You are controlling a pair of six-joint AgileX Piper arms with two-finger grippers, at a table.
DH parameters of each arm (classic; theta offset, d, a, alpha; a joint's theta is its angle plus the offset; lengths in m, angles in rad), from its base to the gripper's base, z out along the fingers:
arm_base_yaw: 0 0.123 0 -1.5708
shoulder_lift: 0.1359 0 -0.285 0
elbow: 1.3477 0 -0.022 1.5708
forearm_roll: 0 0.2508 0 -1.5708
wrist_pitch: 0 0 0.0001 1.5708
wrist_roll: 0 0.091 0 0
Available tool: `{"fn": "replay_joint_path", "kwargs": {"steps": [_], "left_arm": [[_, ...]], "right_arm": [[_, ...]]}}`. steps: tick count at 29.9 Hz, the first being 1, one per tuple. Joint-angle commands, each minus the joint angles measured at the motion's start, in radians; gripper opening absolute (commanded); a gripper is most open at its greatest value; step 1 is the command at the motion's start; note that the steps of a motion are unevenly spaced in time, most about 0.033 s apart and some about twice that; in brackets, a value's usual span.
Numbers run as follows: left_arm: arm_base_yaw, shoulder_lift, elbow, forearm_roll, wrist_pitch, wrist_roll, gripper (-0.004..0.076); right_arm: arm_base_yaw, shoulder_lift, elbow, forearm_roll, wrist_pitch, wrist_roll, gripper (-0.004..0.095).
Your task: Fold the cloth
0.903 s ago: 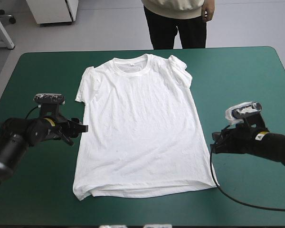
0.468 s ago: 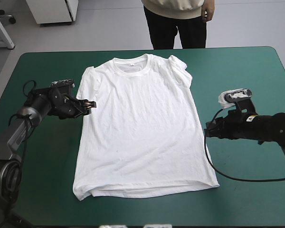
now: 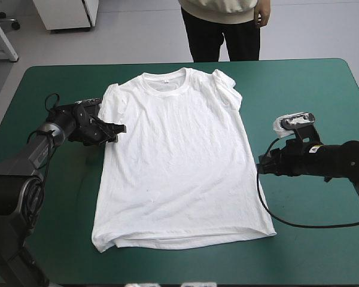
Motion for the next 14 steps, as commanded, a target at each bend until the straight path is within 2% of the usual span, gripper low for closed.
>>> {"fn": "replay_joint_path", "kwargs": {"steps": [1,4,5,9,14], "left_arm": [[-0.020,0.001,-0.014,-0.034,0.020,0.015,0.0274],[-0.032,0.006,-0.014,-0.009,0.044,0.026,0.0027],[-0.037,0.006,-0.014,-0.009,0.046,0.045,-0.0005],[-0.039,0.006,-0.014,-0.009,0.051,0.057,-0.0005],[-0.039,0.006,-0.014,-0.008,0.054,0.057,-0.0009]], "right_arm": [[-0.004,-0.016,-0.036,0.034,-0.051,-0.024,0.0329],[-0.006,-0.016,-0.038,0.032,-0.081,-0.032,0.0329],[-0.006,-0.016,-0.040,0.032,-0.089,-0.032,0.0328],[-0.006,-0.011,-0.077,-0.018,-0.118,-0.032,0.0329],[-0.006,0.066,-0.215,-0.076,-0.138,-0.009,0.0378]]}}
